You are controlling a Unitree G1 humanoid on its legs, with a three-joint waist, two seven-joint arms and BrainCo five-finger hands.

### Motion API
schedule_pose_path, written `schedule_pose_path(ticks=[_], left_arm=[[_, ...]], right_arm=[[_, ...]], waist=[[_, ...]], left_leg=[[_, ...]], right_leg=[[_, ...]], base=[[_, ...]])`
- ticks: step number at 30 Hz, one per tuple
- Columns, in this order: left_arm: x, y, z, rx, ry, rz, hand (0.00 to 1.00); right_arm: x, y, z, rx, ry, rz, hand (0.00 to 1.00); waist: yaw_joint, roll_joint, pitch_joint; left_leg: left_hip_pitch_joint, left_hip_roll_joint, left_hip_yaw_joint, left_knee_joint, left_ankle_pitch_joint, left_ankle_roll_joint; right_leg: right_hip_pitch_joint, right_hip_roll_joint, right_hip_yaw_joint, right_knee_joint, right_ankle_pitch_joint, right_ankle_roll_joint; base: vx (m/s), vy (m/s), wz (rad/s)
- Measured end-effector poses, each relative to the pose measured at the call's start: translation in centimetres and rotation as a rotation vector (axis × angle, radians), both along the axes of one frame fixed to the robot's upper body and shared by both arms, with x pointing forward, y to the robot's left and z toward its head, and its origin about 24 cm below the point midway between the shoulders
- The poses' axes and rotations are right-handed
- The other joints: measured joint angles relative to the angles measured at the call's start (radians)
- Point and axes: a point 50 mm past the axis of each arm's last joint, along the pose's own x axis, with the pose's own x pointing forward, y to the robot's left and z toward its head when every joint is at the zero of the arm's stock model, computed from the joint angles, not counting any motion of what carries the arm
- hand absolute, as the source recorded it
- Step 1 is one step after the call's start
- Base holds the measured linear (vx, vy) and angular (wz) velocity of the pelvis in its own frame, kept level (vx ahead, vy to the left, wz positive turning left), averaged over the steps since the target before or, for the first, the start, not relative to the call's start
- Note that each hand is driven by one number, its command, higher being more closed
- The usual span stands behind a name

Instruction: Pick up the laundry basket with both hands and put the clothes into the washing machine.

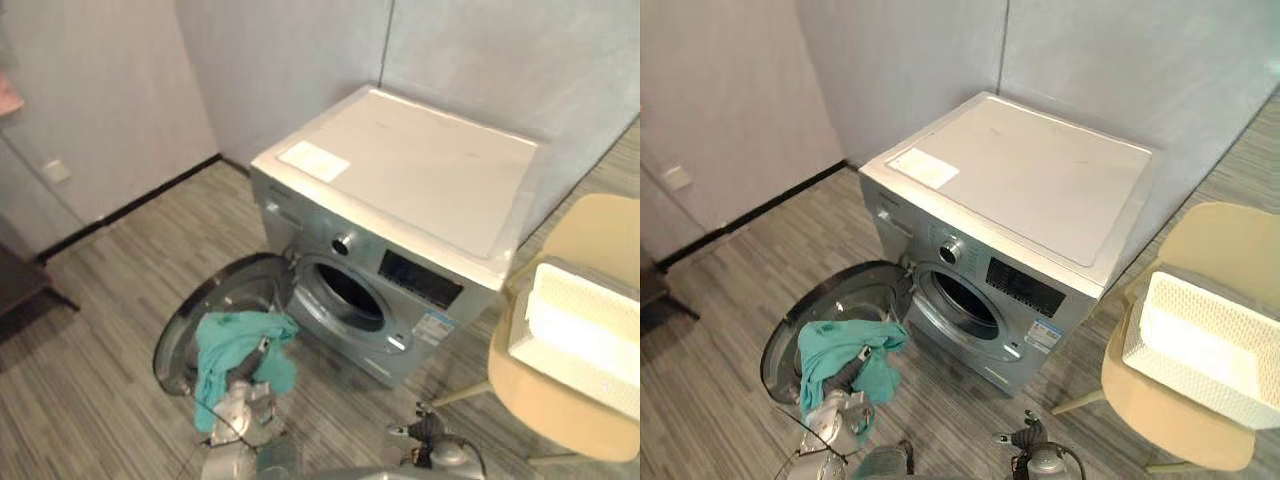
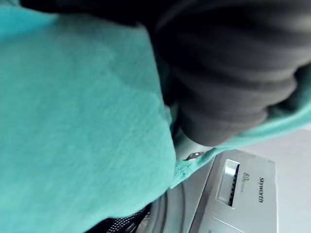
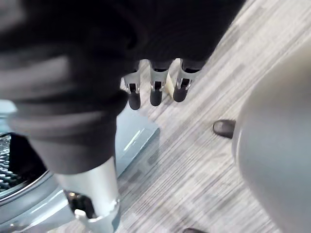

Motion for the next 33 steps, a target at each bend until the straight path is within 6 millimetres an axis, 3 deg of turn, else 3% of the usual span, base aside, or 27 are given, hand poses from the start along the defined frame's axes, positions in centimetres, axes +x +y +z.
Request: schedule_pose_path(ticks=[4, 6, 7, 8, 11, 14, 17, 21, 22, 24, 25, 26, 27, 29, 30, 32, 33], left_arm=[[-1.8, 0.1, -2.6, 0.013, 0.136, -0.033, 1.00], [-2.6, -0.3, -3.6, -0.005, 0.189, -0.044, 1.00], [-2.8, -0.6, -3.7, -0.018, 0.197, -0.039, 1.00], [-2.7, -0.7, -3.7, -0.024, 0.196, -0.035, 1.00], [-2.1, -0.4, -3.6, -0.028, 0.187, -0.035, 1.00], [-1.1, -1.2, -4.4, -0.086, 0.213, -0.049, 1.00], [-1.3, -1.2, -4.9, -0.123, 0.243, -0.022, 1.00], [-1.3, 0.0, -5.2, -0.157, 0.257, 0.085, 1.00], [-0.7, 0.3, -5.0, -0.162, 0.243, 0.101, 1.00], [1.0, 0.6, -4.1, -0.156, 0.196, 0.119, 1.00], [2.1, 1.0, -3.5, -0.147, 0.161, 0.130, 1.00], [3.5, 1.3, -2.6, -0.138, 0.116, 0.153, 1.00], [4.1, 1.6, -2.2, -0.135, 0.099, 0.165, 1.00], [7.3, 2.8, 0.4, -0.118, -0.012, 0.215, 1.00], [8.1, 3.0, 1.0, -0.115, -0.036, 0.221, 1.00], [10.8, 2.8, 3.6, -0.125, -0.135, 0.236, 1.00], [11.3, 2.7, 4.2, -0.128, -0.157, 0.240, 1.00]], right_arm=[[-0.1, 0.0, -0.1, 0.008, 0.005, 0.010, 0.00], [0.1, -0.4, 0.0, 0.004, 0.001, 0.017, 0.00], [0.3, -0.7, 0.0, -0.002, 0.006, 0.024, 0.00], [0.3, -1.0, 0.0, -0.010, 0.013, 0.026, 0.00], [0.5, -1.6, 0.1, -0.030, 0.016, 0.036, 0.00], [0.3, -3.0, 0.1, -0.063, 0.024, 0.030, 0.00], [-0.1, -3.3, 0.1, -0.070, 0.028, 0.018, 0.00], [0.1, -3.3, 0.2, -0.067, 0.016, 0.016, 0.00], [0.4, -2.9, 0.2, -0.061, 0.010, 0.016, 0.00], [0.8, -2.9, 0.4, -0.072, -0.003, 0.017, 0.00], [1.2, -2.8, 0.5, -0.076, -0.013, 0.027, 0.00], [2.1, -3.0, 0.9, -0.089, -0.045, 0.020, 0.00], [2.8, -3.0, 1.2, -0.096, -0.068, 0.021, 0.00], [4.8, -2.2, 2.3, -0.081, -0.150, 0.027, 0.00], [5.4, -2.3, 2.6, -0.085, -0.169, 0.026, 0.00], [8.4, -2.5, 4.6, -0.115, -0.278, 0.005, 0.00], [9.2, -2.4, 5.1, -0.115, -0.303, 0.003, 0.00]], waist=[[-0.005, -0.007, -0.017], [-0.005, 0.006, -0.013], [-0.003, 0.012, -0.011], [-0.004, 0.017, -0.008], [-0.011, 0.016, -0.015], [-0.036, 0.028, -0.008], [-0.034, 0.032, 0.007], [-0.033, 0.031, 0.028], [-0.029, 0.018, 0.043], [-0.030, -0.007, 0.063], [-0.031, -0.020, 0.075], [-0.033, -0.012, 0.094], [-0.031, -0.038, 0.117], [-0.038, -0.099, 0.209], [-0.039, -0.108, 0.231], [-0.043, -0.100, 0.305], [-0.045, -0.095, 0.314]], left_leg=[[0.053, -0.013, 0.135, -0.013, -0.048, 0.023], [0.119, 0.005, 0.204, -0.082, -0.042, 0.017], [0.169, 0.016, 0.258, -0.139, -0.021, 0.011], [0.215, 0.015, 0.319, -0.188, -0.007, 0.014], [0.252, 0.017, 0.383, -0.229, 0.004, 0.003], [0.257, 0.039, 0.359, -0.213, 0.010, 0.000], [0.245, 0.094, 0.351, -0.121, -0.010, -0.026], [0.088, 0.199, 0.273, 0.213, -0.010, -0.031], [0.039, 0.211, 0.234, 0.264, -0.042, -0.033], [-0.013, 0.210, 0.227, 0.200, -0.079, -0.033], [-0.041, 0.210, 0.227, 0.138, -0.075, -0.027], [-0.062, 0.212, 0.228, 0.029, 0.009, -0.025], [-0.063, 0.200, 0.240, 0.045, 0.008, -0.055], [-0.132, 0.166, 0.267, 0.118, -0.003, -0.034], [-0.161, 0.163, 0.266, 0.150, -0.004, -0.031], [-0.279, 0.159, 0.277, 0.247, -0.022, -0.001], [-0.309, 0.159, 0.282, 0.262, -0.025, 0.004]], right_leg=[[-0.050, -0.042, 0.068, 0.020, 0.020, 0.011], [-0.090, -0.043, -0.039, 0.073, 0.064, -0.029], [-0.119, -0.062, -0.208, 0.132, 0.063, -0.064], [-0.154, -0.121, -0.431, 0.223, 0.017, -0.137], [-0.150, -0.159, -0.626, 0.270, 0.014, -0.148], [-0.144, -0.131, -0.619, 0.262, -0.007, -0.097], [-0.113, -0.082, -0.615, 0.240, -0.026, -0.090], [-0.103, -0.008, -0.579, 0.187, -0.033, -0.091], [-0.106, -0.008, -0.560, 0.186, -0.035, -0.094], [-0.136, -0.024, -0.533, 0.205, -0.037, -0.093], [-0.168, -0.035, -0.516, 0.229, -0.041, -0.089], [-0.224, -0.047, -0.487, 0.292, -0.049, -0.070], [-0.256, -0.062, -0.460, 0.331, -0.058, -0.056], [-0.334, -0.106, -0.418, 0.374, -0.050, -0.049], [-0.359, -0.116, -0.409, 0.390, -0.050, -0.048], [-0.475, -0.147, -0.375, 0.458, -0.047, -0.044], [-0.509, -0.152, -0.365, 0.472, -0.045, -0.043]], base=[[0.06, 0.193, -1.00], [0.08, 0.109, -1.10], [0.10, 0.043, -1.26], [0.11, 0.053, -1.31], [0.12, 0.048, -0.78], [0.25, -0.055, -0.20], [0.15, -0.125, -0.17], [0.09, -0.110, -0.36], [0.05, 0.012, -0.45], [0.02, 0.066, -0.40], [0.00, 0.156, -0.53], [-0.02, 0.163, -0.55], [-0.04, 0.162, -0.46], [-0.06, 0.155, -0.23], [-0.13, 0.169, -0.12], [-0.17, 0.143, -0.07], [-0.18, 0.135, -0.14]])
